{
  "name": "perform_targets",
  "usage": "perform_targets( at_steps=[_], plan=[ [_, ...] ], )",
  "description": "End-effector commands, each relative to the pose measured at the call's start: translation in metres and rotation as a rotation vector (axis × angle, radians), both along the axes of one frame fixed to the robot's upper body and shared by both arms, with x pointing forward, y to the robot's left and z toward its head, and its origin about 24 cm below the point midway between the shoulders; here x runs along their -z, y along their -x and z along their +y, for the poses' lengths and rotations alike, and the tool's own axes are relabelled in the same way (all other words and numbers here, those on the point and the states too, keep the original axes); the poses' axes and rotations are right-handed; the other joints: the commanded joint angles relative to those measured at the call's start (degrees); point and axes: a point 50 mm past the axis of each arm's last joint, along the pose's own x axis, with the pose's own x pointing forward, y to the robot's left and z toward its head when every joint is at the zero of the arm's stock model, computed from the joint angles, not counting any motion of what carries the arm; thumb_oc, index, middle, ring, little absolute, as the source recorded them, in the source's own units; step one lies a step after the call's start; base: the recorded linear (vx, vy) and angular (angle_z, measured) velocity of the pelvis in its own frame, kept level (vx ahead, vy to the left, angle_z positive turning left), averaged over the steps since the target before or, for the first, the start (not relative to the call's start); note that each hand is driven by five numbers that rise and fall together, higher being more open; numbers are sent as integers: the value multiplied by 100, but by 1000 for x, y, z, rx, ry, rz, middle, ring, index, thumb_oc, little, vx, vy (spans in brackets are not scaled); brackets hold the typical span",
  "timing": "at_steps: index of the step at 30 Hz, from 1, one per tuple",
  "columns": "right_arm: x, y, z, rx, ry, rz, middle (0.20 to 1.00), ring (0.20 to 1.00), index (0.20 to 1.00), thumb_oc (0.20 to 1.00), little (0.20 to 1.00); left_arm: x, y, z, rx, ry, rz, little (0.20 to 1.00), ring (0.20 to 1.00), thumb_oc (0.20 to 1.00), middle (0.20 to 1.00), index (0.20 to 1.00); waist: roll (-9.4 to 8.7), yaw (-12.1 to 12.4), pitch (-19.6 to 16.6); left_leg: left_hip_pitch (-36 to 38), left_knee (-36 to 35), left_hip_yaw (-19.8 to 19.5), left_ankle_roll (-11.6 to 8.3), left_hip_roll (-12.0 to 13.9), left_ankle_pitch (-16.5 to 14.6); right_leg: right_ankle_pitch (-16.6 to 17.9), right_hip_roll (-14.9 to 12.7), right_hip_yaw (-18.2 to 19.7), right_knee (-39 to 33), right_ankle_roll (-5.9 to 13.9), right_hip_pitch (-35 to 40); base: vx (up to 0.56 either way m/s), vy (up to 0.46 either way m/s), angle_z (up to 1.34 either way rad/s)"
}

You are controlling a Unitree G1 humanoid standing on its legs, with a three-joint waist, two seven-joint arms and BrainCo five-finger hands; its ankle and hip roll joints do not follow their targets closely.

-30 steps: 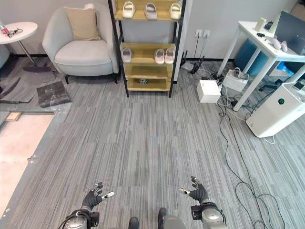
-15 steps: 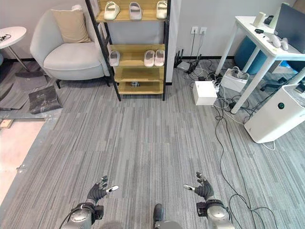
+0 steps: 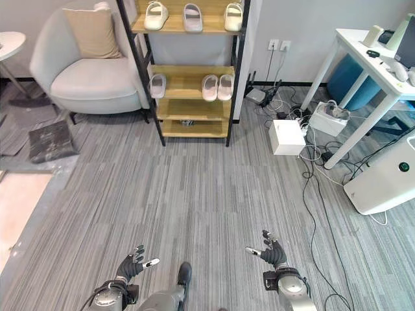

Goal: Arrange the slippers neatly on the shoe rack.

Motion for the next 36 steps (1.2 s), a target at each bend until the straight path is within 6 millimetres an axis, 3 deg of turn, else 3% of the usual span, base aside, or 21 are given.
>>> perform_targets(
  at_steps=[1, 3, 5, 6, 8, 11, 15, 17, 18, 19, 21, 23, 24, 25, 26, 29, 30, 31, 32, 34, 36],
  plan=[
    [-22, -24, 16, -60, -26, -138, 1000, 1000, 1000, 1000, 1000, -17, -14, 9, 42, -48, -104, 1000, 1000, 1000, 1000, 1000, -292, 115, -35, 27, 376, -105, 146, -265, -557, 1857, -478, 84, 934, 399, -238, 231, 230, 1],
    [-21, -22, 16, -53, -24, -130, 1000, 1000, 1000, 1000, 1000, -18, -14, 8, 51, -44, -106, 1000, 1000, 1000, 1000, 1000, -182, 22, 61, 330, 306, -156, 243, -258, -665, 2041, -549, -21, 1532, 386, -525, 266, 201, 7],
    [-18, -19, 16, -33, -50, -121, 1000, 1000, 1000, 1000, 1000, -19, -15, 8, 47, -38, -109, 1000, 1000, 1000, 1000, 1000, -86, -106, 115, 628, 167, -294, 272, -204, -758, 1803, -421, -106, 1726, 315, -951, 367, 118, 6],
    [-17, -17, 14, -9, -87, -116, 1000, 1000, 1000, 1000, 1000, -19, -17, 7, 40, -24, -115, 1000, 1000, 1000, 1000, 1000, -68, -228, 158, 885, 42, -434, 236, -207, -825, 1575, -188, -187, 1225, 265, -1345, 445, 29, -4],
    [-17, -15, 12, 10, -100, -122, 1000, 1000, 1000, 1000, 1000, -20, -19, 6, 41, -20, -117, 1000, 1000, 1000, 1000, 1000, -130, -313, 230, 1119, -27, -532, 186, -243, -935, 1536, -155, -345, 433, 261, -1471, 421, -47, 19],
    [-16, -11, 9, 35, -97, -113, 1000, 1000, 1000, 1000, 1000, -21, -24, 7, 11, -3, -127, 1000, 1000, 1000, 1000, 1000, -212, -512, 266, 1595, -98, -723, 20, -208, -1292, 1880, -109, -617, -1252, 414, -1602, 477, -101, 36],
    [-14, -7, 6, 40, -92, -103, 1000, 1000, 1000, 1000, 1000, -18, -26, 8, 0, -4, -110, 1000, 1000, 1000, 1000, 1000, -216, -615, 186, 1927, -40, -852, -107, -91, -1420, 1903, -43, -621, -1472, 367, -1492, 420, -91, 30],
    [-12, -4, 4, 39, -95, -94, 1000, 1000, 1000, 1000, 1000, -13, -21, 3, -10, 13, -89, 1000, 1000, 1000, 1000, 1000, -178, -618, 9, 1948, 504, -790, -273, 55, -1321, 1768, 110, -643, -1373, 150, -1222, 646, -166, 49],
    [-14, -6, 3, 42, -100, -106, 1000, 1000, 1000, 1000, 1000, -13, -21, 2, -22, 31, -90, 1000, 1000, 1000, 1000, 1000, -147, -583, 7, 1767, 1186, -774, -465, 79, -983, 1621, 182, -659, -1364, 35, -1003, 510, -139, 30],
    [-14, -6, 3, 42, -100, -106, 1000, 1000, 1000, 1000, 1000, -13, -21, 2, -22, 31, -91, 1000, 1000, 1000, 1000, 1000, -144, -586, 8, 1759, 1205, -776, -466, 80, -994, 1620, 183, -663, -1364, 35, -1002, 347, -113, 26],
    [-19, -9, 3, 33, -107, -127, 1000, 1000, 1000, 1000, 1000, -14, -22, 0, -26, 40, -100, 1000, 1000, 1000, 1000, 1000, -175, -517, 92, 1433, 2084, -780, -685, -42, -562, 1503, 196, -608, -1377, -68, -751, 264, -92, 13],
    [-21, -10, 1, 35, -107, -137, 1000, 1000, 1000, 1000, 1000, -15, -23, 1, -31, 44, -104, 1000, 1000, 1000, 1000, 1000, -261, -426, 164, 1075, 2626, -632, -733, -67, -397, 1390, 171, -568, -1402, -146, -548, 327, -121, -24],
    [-22, -12, 0, 41, -103, -138, 1000, 1000, 1000, 1000, 1000, -17, -26, -1, -20, 44, -111, 1000, 1000, 1000, 1000, 1000, -387, -275, 261, 564, 2836, -363, -599, -61, -565, 1285, 97, -476, -1479, -182, -290, 401, -127, -24],
    [-22, -13, -1, 45, -104, -141, 1000, 1000, 1000, 1000, 1000, -18, -27, -2, -13, 43, -114, 1000, 1000, 1000, 1000, 1000, -443, -215, 298, 288, 2820, -249, -518, -74, -713, 1236, 54, -447, -1532, -186, -189, 519, -93, -23],
    [-25, -15, -1, 44, -102, -156, 1000, 1000, 1000, 1000, 1000, -18, -27, -1, -7, 29, -113, 1000, 1000, 1000, 1000, 1000, -525, -124, 305, -195, 2273, -105, -358, -109, -993, 1148, 18, -405, -1629, -147, -26, 321, -15, -5],
    [-25, -16, 0, 39, -99, -158, 1000, 1000, 1000, 1000, 1000, -18, -28, -1, -1, 23, -115, 1000, 1000, 1000, 1000, 1000, -522, -46, 315, -235, 1771, -88, -316, -129, -1040, 1077, 35, -353, -1700, -111, 122, 284, 42, -23],
    [-25, -15, 1, 32, -87, -155, 1000, 1000, 1000, 1000, 1000, -17, -25, 0, 1, 18, -104, 1000, 1000, 1000, 1000, 1000, -428, -22, 233, -369, 875, -154, -353, -6, -569, 935, 130, -325, -1793, -102, 277, 364, 103, -28],
    [-24, -14, 1, 30, -86, -153, 1000, 1000, 1000, 1000, 1000, -16, -24, 0, 4, 12, -100, 1000, 1000, 1000, 1000, 1000, -378, -4, 202, -476, 422, -126, -396, 68, -288, 869, 180, -302, -1819, -99, 374, 356, 103, -16],
    [-24, -14, 1, 30, -86, -153, 1000, 1000, 1000, 1000, 1000, -16, -24, 0, 4, 12, -100, 1000, 1000, 1000, 1000, 1000, -379, -3, 207, -467, 415, -125, -396, 68, -284, 869, 179, -301, -1820, -98, 379, 236, 72, 5],
    [-24, -14, 2, 33, -91, -149, 1000, 1000, 1000, 1000, 1000, -15, -22, 2, 3, 1, -87, 1000, 1000, 1000, 1000, 1000, -306, 65, 143, -624, -28, -56, -493, 74, 35, 743, 236, -175, -1844, -76, 637, 376, 162, -2],
    [-24, -16, 11, -1, -106, -152, 1000, 1000, 1000, 1000, 1000, -11, -16, 3, -15, 16, -74, 1000, 1000, 1000, 1000, 1000, -299, 78, -49, -402, -25, -109, -385, 13, 33, 617, 147, -136, -1665, 18, 719, 424, 252, -19]
  ],
)
